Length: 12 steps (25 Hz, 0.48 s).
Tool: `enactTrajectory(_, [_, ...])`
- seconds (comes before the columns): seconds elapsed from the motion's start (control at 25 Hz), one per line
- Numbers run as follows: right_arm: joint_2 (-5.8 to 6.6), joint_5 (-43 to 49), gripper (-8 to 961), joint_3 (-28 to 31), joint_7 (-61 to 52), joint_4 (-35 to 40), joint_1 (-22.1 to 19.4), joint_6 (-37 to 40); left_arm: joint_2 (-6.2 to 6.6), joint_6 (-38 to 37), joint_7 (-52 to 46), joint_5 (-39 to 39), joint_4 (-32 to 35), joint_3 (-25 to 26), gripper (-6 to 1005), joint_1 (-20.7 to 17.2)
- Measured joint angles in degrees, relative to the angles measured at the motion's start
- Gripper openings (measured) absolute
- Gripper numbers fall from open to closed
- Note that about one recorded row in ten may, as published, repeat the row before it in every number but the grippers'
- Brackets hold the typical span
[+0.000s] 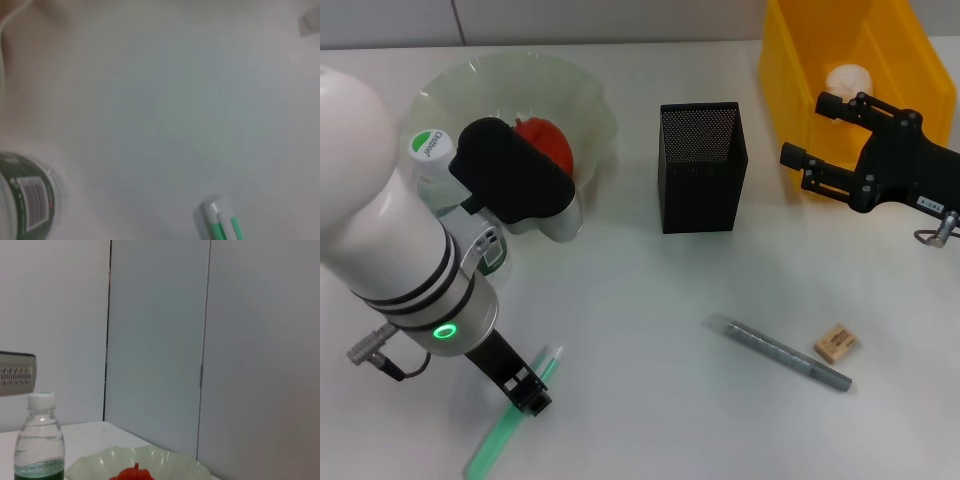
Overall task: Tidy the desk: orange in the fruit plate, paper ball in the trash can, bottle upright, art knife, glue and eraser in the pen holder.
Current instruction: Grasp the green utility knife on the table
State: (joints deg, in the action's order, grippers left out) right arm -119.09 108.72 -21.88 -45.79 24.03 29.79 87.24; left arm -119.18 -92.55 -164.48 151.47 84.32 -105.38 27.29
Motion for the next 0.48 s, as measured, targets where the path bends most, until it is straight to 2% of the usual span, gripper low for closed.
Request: enactTrajectory(0.48, [0.0,0.0,740,0.0,0.0,-0.11,0.0,0.29,0.0,0.18,0.06,0.02,-1.3,-0.09,442,0.58])
